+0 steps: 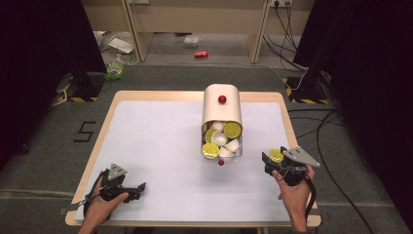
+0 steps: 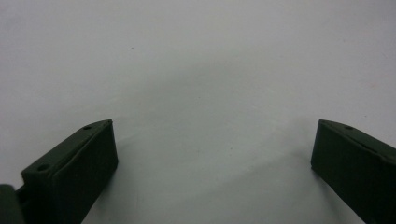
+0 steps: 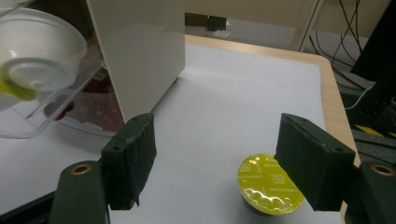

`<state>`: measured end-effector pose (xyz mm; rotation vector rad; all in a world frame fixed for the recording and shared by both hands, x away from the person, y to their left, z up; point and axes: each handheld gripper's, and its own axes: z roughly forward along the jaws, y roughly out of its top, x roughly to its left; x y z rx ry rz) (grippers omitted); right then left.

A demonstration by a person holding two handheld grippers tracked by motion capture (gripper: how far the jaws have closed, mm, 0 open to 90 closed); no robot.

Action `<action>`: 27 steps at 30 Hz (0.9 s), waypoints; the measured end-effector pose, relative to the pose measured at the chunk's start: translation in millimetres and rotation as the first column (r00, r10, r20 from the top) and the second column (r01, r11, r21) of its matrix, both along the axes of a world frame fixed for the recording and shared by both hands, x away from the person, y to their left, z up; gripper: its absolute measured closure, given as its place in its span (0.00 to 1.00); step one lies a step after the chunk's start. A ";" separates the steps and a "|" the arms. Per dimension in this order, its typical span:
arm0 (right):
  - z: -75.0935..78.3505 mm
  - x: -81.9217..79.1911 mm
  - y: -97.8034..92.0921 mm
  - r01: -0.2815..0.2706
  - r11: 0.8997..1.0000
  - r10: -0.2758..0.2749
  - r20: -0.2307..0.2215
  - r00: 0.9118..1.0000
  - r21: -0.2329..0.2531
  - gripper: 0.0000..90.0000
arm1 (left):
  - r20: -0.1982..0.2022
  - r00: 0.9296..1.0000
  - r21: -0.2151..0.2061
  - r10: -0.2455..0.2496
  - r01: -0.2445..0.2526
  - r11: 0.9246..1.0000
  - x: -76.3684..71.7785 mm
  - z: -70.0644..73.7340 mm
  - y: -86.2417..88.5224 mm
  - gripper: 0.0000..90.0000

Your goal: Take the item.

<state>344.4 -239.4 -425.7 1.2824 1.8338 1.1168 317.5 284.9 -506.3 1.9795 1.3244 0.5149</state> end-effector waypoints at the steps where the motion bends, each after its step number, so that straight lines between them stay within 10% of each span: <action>1: 0.6 -1.3 1.4 -0.003 1.000 0.003 0.004 1.000 0.002 0.32 | 0.000 1.000 0.000 0.000 0.000 1.000 0.0 0.0 0.0 0.00; 27: 3.5 -16.7 14.7 -0.063 0.998 0.063 0.014 0.998 0.011 0.32 | -0.001 1.000 0.007 0.002 -0.002 1.000 0.1 -0.1 -1.0 0.00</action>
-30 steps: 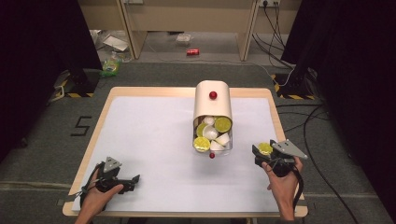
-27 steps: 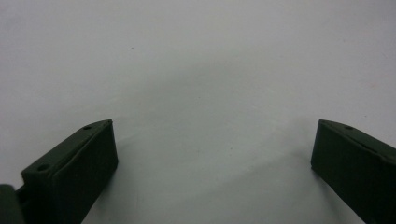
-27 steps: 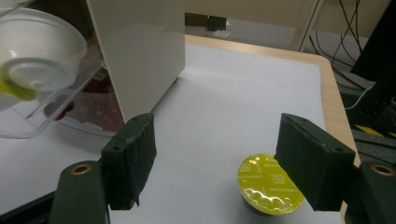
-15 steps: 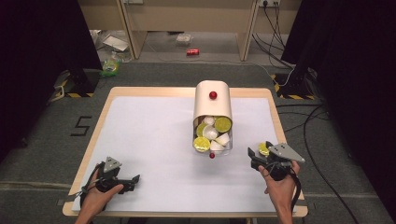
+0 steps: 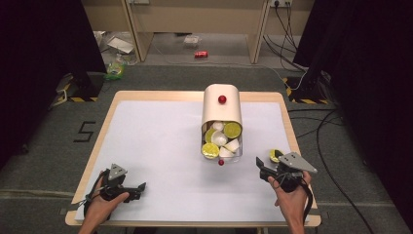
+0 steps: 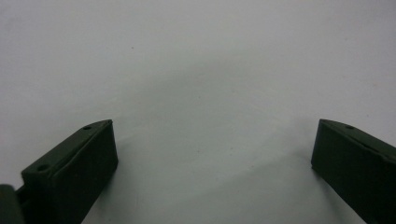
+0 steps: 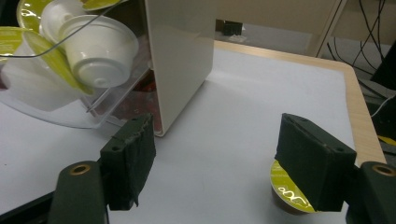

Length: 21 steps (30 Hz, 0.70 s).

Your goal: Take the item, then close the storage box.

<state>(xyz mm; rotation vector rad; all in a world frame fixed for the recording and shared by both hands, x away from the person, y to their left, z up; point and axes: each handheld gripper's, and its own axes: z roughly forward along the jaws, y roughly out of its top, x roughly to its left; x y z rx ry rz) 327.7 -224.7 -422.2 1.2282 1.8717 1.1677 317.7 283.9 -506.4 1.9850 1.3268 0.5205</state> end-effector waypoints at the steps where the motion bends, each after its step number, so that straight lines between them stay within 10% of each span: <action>1: 0.2 -1.0 1.6 -0.004 1.000 0.004 0.001 1.000 0.002 0.32 | 0.000 1.000 0.000 0.000 0.000 1.000 0.0 0.0 0.0 0.00; 21: 1.4 -8.1 22.0 -0.083 0.997 0.083 0.007 0.997 -0.004 0.31 | 0.001 1.000 0.001 0.000 0.000 1.000 -0.1 0.0 0.0 0.00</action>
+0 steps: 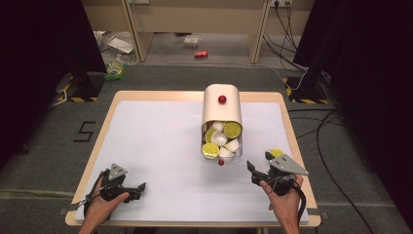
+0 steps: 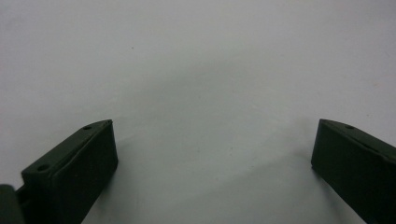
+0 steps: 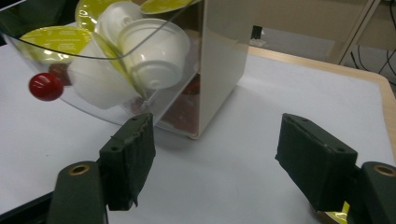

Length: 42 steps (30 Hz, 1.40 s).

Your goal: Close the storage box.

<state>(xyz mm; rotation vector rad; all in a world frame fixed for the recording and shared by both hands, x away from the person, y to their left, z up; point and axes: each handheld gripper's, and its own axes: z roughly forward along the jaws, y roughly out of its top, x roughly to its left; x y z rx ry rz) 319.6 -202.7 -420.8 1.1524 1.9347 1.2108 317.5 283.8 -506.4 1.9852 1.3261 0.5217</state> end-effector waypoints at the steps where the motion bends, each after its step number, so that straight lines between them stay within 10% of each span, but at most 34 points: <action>1: 0.6 -0.6 2.4 -0.005 1.000 0.005 0.003 1.000 -0.001 0.31 | 0.000 1.000 0.000 0.000 0.000 1.000 0.0 0.0 0.0 0.00; 42: 4.5 11.3 31.9 -0.039 0.999 0.039 0.026 0.999 -0.005 0.28 | 0.000 1.000 -0.003 0.000 0.000 1.000 0.1 -0.1 0.0 0.00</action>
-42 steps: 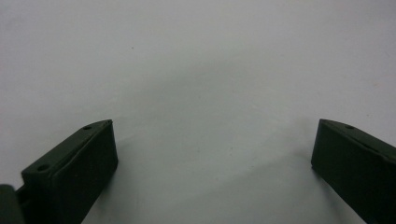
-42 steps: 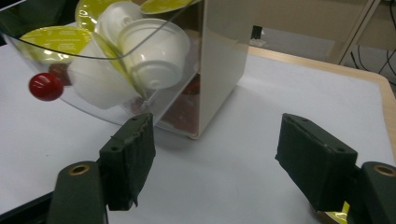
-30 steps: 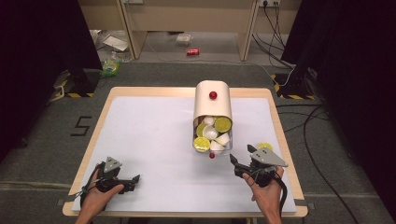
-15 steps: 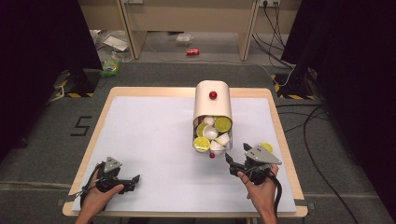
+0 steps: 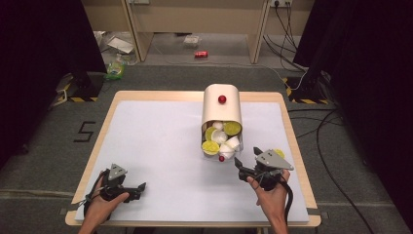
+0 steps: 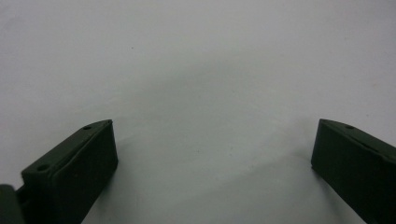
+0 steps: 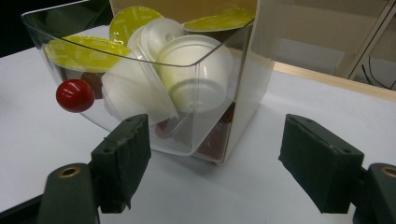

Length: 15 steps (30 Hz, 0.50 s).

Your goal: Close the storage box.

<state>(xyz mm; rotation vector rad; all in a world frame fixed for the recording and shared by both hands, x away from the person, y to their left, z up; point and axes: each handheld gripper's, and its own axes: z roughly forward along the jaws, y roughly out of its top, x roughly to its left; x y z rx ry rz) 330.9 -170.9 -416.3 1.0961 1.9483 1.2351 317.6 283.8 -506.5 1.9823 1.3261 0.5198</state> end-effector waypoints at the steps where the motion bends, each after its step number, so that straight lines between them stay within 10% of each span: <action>1: 0.1 0.1 -0.2 0.000 1.000 0.000 -0.001 1.000 -0.001 0.27 | 0.000 1.000 0.001 0.000 0.000 1.000 0.0 0.0 0.0 0.00; 15: 2.1 7.2 2.3 0.002 1.000 -0.002 0.004 1.000 -0.002 0.22 | -0.001 1.000 0.002 -0.001 0.001 1.000 0.0 0.0 0.1 0.00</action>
